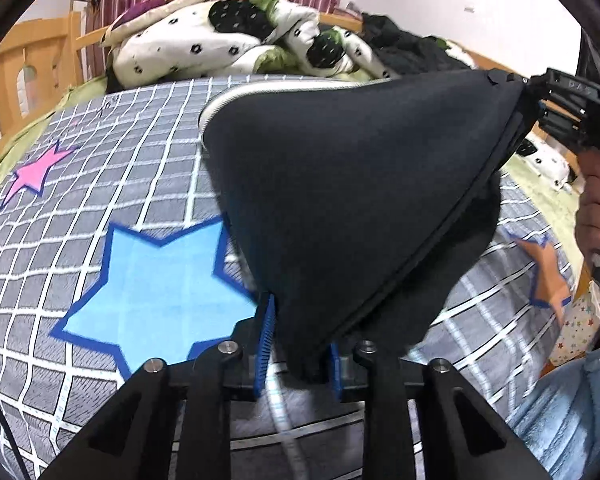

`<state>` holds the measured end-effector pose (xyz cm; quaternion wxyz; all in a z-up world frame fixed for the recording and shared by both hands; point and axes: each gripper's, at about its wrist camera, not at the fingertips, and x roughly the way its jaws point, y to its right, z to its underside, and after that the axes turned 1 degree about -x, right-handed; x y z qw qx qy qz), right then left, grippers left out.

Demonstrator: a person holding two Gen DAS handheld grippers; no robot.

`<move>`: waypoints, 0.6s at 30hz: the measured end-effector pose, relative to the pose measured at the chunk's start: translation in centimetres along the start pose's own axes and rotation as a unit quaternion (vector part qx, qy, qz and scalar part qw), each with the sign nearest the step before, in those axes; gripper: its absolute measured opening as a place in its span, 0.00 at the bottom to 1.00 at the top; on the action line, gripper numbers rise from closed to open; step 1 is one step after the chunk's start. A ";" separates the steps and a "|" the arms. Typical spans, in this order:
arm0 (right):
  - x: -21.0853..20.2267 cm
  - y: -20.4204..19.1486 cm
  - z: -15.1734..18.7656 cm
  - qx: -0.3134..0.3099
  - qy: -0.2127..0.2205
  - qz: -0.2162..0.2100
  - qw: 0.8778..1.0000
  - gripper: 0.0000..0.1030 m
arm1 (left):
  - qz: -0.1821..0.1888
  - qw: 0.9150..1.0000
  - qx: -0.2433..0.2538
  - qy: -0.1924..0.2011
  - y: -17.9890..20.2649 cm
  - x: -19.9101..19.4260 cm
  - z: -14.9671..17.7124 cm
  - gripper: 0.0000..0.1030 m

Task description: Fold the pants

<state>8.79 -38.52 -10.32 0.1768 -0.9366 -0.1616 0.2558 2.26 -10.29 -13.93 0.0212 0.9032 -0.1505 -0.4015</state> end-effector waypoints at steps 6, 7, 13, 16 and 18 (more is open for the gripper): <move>-3.3 4.6 -0.1 0.006 0.049 0.049 0.998 0.12 | 0.031 0.999 0.007 -0.013 1.4 0.6 0.1 0.31; -3.0 6.0 0.5 0.018 0.041 0.066 0.997 0.12 | 0.030 0.999 0.006 -0.016 1.4 0.9 0.4 0.28; 1.1 10.4 5.0 0.047 -0.054 0.133 0.989 0.13 | 0.042 0.999 -0.004 -0.025 1.1 1.2 1.3 0.18; 0.8 9.6 4.8 0.042 -0.054 0.142 0.987 0.13 | 0.053 0.998 -0.021 -0.035 0.3 1.6 1.2 0.17; 1.2 9.1 4.8 0.036 -0.065 0.155 0.985 0.13 | 0.047 0.998 -0.022 -0.042 0.2 1.9 1.4 0.17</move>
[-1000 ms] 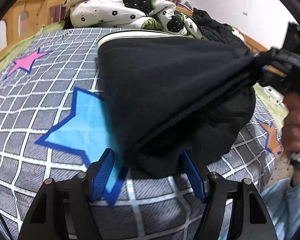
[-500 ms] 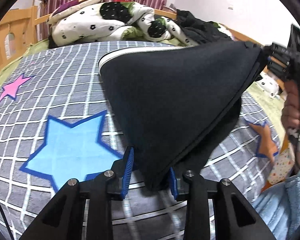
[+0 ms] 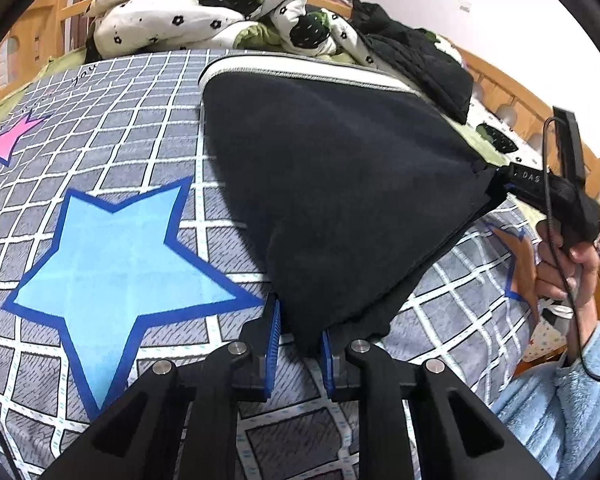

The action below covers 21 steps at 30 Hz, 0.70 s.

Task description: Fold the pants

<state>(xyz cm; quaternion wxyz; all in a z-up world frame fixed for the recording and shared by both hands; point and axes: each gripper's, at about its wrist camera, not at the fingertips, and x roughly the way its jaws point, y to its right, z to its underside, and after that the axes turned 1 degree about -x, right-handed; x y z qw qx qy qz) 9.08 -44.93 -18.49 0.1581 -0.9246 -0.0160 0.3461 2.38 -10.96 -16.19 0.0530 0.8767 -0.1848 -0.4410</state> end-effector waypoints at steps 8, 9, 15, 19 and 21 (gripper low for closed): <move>-1.0 -0.2 0.5 -0.015 -0.020 0.024 0.999 0.25 | 0.010 1.000 0.013 0.002 -0.5 -2.8 0.9 0.39; -1.5 -0.1 0.5 -0.014 -0.015 0.025 0.999 0.25 | 0.015 1.000 0.006 0.012 -1.3 -3.7 1.2 0.40; -3.1 -1.2 -1.7 -0.030 0.028 0.028 0.999 0.60 | 0.036 0.998 -0.047 0.033 -4.8 -5.1 -1.4 0.57; -1.2 -2.7 -4.9 -0.037 0.019 0.028 0.999 0.65 | 0.044 0.997 -0.056 0.021 -5.0 -3.1 -5.4 0.59; 1.0 -3.0 -6.3 -0.041 -0.004 0.027 0.999 0.65 | 0.044 0.997 -0.060 0.014 -4.8 -1.6 -7.5 0.59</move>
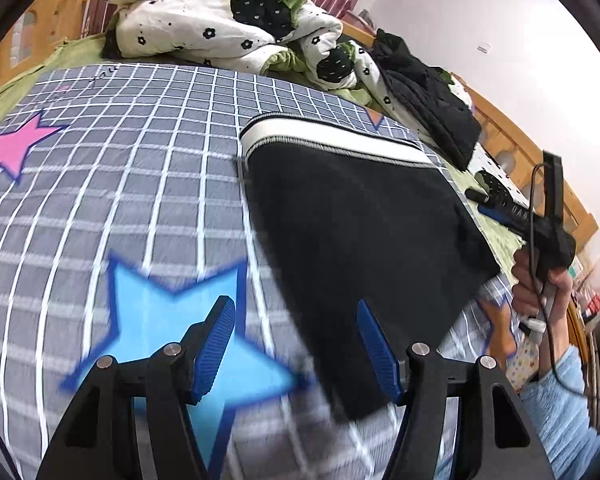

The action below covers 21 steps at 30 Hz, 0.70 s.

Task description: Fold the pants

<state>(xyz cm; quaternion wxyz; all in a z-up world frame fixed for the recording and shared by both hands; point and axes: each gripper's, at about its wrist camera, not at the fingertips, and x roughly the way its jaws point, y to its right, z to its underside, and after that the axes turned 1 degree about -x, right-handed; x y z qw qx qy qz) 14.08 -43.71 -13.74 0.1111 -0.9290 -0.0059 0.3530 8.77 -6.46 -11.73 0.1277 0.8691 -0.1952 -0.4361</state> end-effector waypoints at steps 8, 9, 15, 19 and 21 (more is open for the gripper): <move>6.4 1.4 0.8 -0.014 -0.051 0.024 0.998 0.65 | 0.035 0.996 -0.033 -0.072 -0.7 8.3 -3.7 0.68; 6.4 1.4 0.8 -0.021 -0.054 0.023 0.998 0.64 | 0.046 0.995 -0.050 -0.076 -1.3 9.2 -3.8 0.68; 7.7 1.7 1.1 -0.014 -0.063 0.015 0.998 0.66 | 0.059 0.993 -0.082 -0.068 -1.2 12.0 -4.1 0.51; 8.3 2.1 0.8 -0.001 -0.072 0.002 0.997 0.66 | 0.034 0.995 -0.075 -0.053 -0.1 11.4 -4.7 0.29; 8.2 2.8 0.4 0.018 -0.085 -0.020 0.996 0.62 | 0.053 0.995 -0.076 -0.033 -0.1 9.9 -5.4 0.23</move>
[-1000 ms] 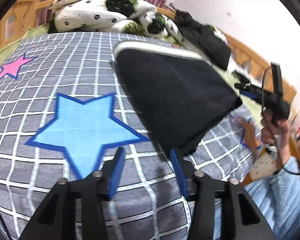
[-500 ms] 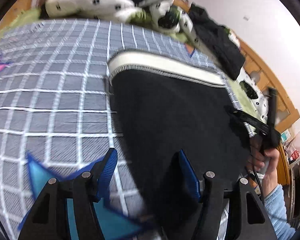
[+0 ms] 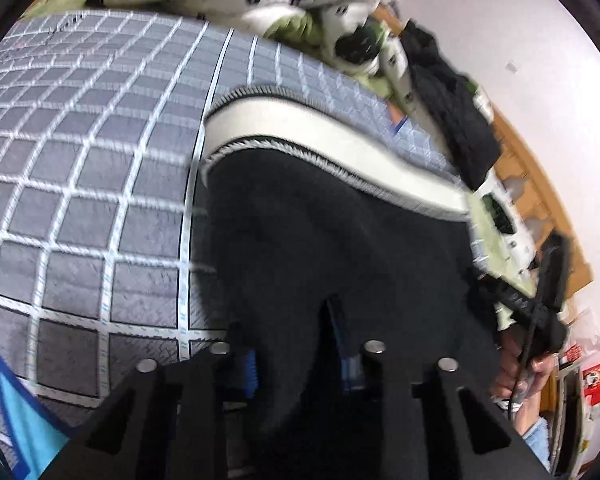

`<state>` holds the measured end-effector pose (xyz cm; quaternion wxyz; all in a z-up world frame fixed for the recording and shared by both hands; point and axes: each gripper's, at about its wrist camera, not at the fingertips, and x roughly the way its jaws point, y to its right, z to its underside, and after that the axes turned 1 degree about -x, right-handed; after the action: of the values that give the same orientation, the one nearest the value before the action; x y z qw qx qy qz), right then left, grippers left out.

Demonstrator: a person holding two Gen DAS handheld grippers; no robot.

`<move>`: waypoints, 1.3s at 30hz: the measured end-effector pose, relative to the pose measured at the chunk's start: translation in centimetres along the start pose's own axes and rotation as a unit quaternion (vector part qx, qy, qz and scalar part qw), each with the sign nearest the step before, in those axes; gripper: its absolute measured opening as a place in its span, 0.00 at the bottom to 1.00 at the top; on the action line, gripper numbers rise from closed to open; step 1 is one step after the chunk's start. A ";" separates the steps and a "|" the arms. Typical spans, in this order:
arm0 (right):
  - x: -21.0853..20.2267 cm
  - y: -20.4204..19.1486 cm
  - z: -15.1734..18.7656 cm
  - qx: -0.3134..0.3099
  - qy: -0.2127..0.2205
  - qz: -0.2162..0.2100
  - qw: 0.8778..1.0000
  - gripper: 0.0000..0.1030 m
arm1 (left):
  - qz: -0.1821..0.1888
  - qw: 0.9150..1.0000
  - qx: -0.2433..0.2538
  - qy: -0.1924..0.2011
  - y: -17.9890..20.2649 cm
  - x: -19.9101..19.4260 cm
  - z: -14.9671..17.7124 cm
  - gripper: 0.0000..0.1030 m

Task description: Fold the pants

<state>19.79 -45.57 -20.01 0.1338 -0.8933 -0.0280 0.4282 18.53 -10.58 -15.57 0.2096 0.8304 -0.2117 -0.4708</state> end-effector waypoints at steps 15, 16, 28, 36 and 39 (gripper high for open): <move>-10.4 -8.1 0.0 0.030 0.116 -0.138 0.983 0.02 | 0.029 0.993 0.047 0.107 -1.8 -13.3 -5.6 0.12; -10.8 -9.7 -0.1 0.022 0.123 -0.154 0.980 0.02 | 0.025 0.993 0.044 0.107 -2.7 -13.9 -5.8 0.12; -0.7 -19.1 3.5 -0.091 0.008 -0.058 0.994 0.07 | -0.095 0.994 -0.023 0.038 -16.1 -11.4 -3.0 0.45; 1.7 -19.6 1.8 -0.049 -0.007 -0.082 0.995 0.24 | -0.086 0.993 -0.030 0.070 -16.9 -13.9 -2.7 0.59; 0.0 -20.6 1.9 -0.092 0.024 -0.081 0.992 0.08 | -0.110 0.990 -0.009 0.085 -16.4 -14.4 -2.3 0.59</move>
<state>19.63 -25.35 -15.78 0.0862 -0.9067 -0.1360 0.3898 16.35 11.19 -13.44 0.1816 0.8837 -0.0962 -0.4205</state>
